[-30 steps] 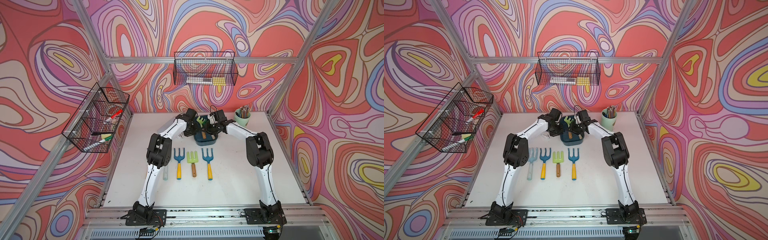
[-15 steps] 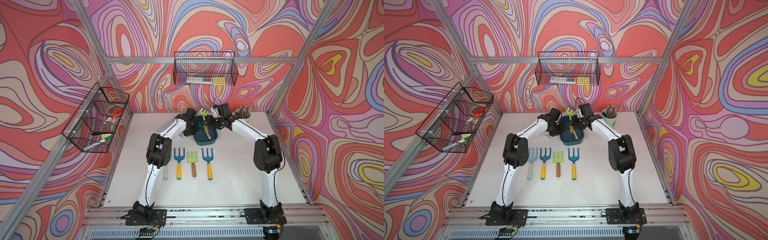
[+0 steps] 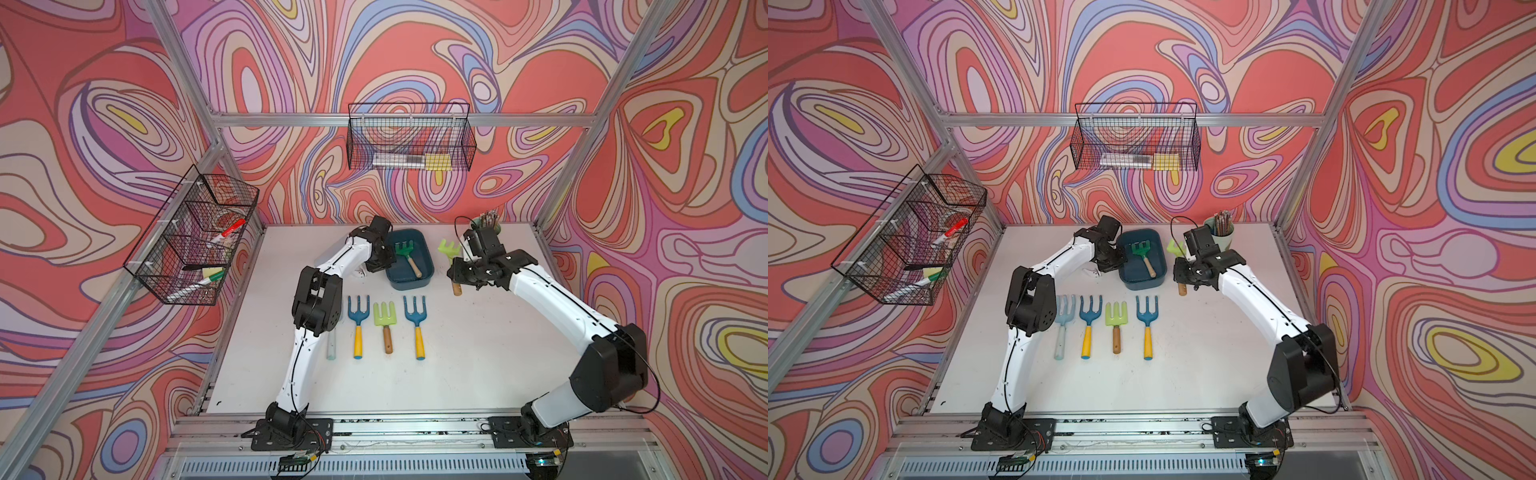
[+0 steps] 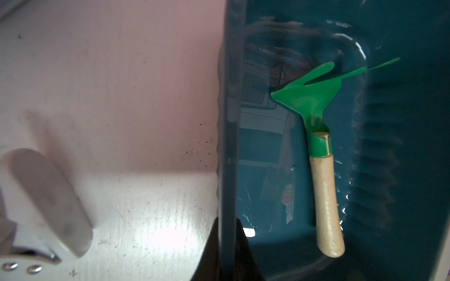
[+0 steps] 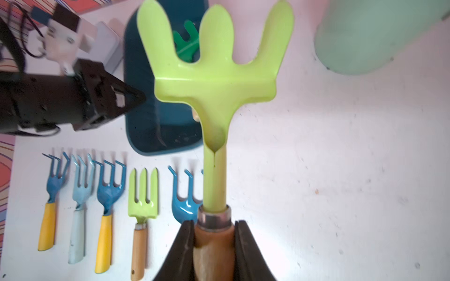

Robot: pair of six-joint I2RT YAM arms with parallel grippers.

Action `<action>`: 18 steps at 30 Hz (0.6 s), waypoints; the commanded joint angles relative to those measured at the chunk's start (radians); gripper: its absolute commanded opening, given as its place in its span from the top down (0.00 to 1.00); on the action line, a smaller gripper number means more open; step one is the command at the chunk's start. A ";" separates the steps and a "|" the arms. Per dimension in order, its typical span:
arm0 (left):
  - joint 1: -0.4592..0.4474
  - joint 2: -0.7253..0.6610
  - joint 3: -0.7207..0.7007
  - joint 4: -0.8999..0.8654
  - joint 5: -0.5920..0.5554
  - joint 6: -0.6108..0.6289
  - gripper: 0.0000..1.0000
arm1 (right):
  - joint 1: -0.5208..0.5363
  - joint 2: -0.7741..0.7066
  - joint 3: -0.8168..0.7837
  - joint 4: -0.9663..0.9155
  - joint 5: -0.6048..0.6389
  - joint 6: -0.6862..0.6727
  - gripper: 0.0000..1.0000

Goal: Take the hand rake out of the storage box
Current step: Place the rake at the center of the board.

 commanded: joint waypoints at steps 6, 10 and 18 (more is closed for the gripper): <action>0.010 0.022 0.038 0.005 0.001 -0.013 1.00 | 0.030 -0.098 -0.295 0.019 -0.042 0.030 0.79; 0.010 0.016 0.038 0.000 -0.002 0.000 1.00 | 0.084 -0.068 -0.340 0.026 0.017 0.034 0.79; 0.010 0.018 0.041 -0.004 0.006 0.004 1.00 | 0.151 0.009 -0.365 0.126 0.067 0.023 0.79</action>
